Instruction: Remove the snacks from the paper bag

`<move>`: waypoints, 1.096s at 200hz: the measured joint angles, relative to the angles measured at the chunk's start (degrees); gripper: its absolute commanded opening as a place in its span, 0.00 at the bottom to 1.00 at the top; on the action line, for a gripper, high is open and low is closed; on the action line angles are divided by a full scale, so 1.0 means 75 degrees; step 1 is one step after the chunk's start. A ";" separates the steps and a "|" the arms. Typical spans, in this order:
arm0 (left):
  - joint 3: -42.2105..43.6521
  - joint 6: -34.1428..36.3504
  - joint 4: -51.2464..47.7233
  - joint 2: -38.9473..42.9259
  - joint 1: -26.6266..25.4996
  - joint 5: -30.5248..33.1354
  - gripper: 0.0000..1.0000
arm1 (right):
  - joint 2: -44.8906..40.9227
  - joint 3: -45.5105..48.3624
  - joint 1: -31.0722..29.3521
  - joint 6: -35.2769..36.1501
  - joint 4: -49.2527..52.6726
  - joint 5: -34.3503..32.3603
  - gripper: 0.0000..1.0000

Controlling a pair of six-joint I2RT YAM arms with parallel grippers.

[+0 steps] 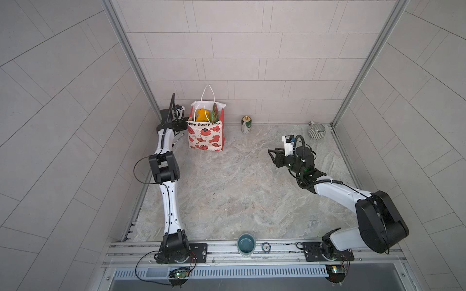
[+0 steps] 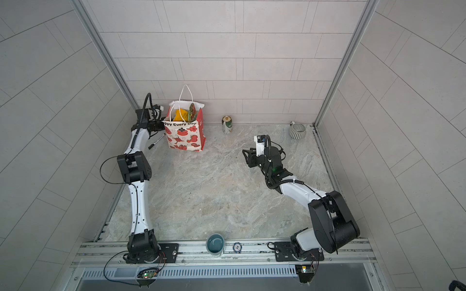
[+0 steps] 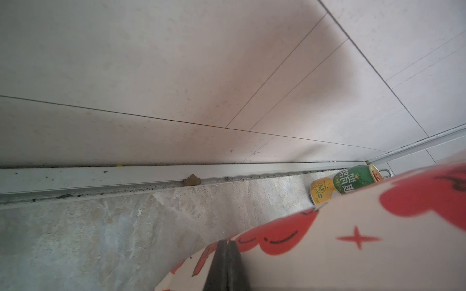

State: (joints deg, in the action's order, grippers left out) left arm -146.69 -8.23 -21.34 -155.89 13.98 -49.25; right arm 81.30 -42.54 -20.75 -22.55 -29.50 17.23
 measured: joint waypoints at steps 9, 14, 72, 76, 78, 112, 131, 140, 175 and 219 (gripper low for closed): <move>0.0076 0.0137 0.0003 0.0020 -0.0017 -0.0052 0.00 | 0.0006 -0.0006 0.0003 -0.0003 -0.0015 0.0017 0.47; 0.0175 0.0242 -0.0006 0.0064 -0.0035 -0.0070 0.00 | 0.0006 -0.0009 0.0000 -0.0003 -0.0017 0.0023 0.48; 0.1055 0.1778 -0.0752 0.0746 -0.0274 -0.0300 0.00 | 0.0006 -0.0140 0.0000 0.0035 -0.0096 0.0052 0.49; 0.1075 0.1886 -0.0828 0.0778 -0.0300 -0.0335 0.00 | 0.0006 -0.0143 0.0000 0.0035 -0.0114 0.0052 0.49; 0.1087 0.1932 -0.0868 0.0790 -0.0315 -0.0347 0.00 | 0.0006 -0.0143 0.0000 0.0038 -0.0122 0.0055 0.49; 0.1635 0.2535 -0.1236 0.1183 -0.0536 -0.0565 0.00 | 0.0096 -0.0172 0.0000 0.0038 -0.0274 0.0052 0.49; 0.2282 0.2798 -0.1256 0.1609 -0.0679 -0.0597 0.00 | 0.0169 -0.0256 0.0003 0.0035 -0.0321 0.0050 0.49; 0.2664 0.2856 -0.1189 0.1853 -0.0746 -0.0595 0.00 | 0.0192 -0.0318 0.0000 0.0035 -0.0323 0.0050 0.49; 0.4715 0.2731 -0.0385 0.3115 -0.1035 -0.0516 0.00 | 0.0213 -0.0554 0.0000 0.0003 -0.0437 0.0052 0.49; 0.7956 0.1023 0.2562 0.4791 -0.1244 -0.0166 0.00 | 0.0213 -0.0600 -0.0029 -0.0087 -0.0428 -0.0009 0.49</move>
State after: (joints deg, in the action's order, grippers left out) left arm -87.02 -0.56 -2.13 -119.96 4.64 -50.50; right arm 82.89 -47.05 -20.97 -23.20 -32.71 17.17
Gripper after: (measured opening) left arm 0.046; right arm 0.493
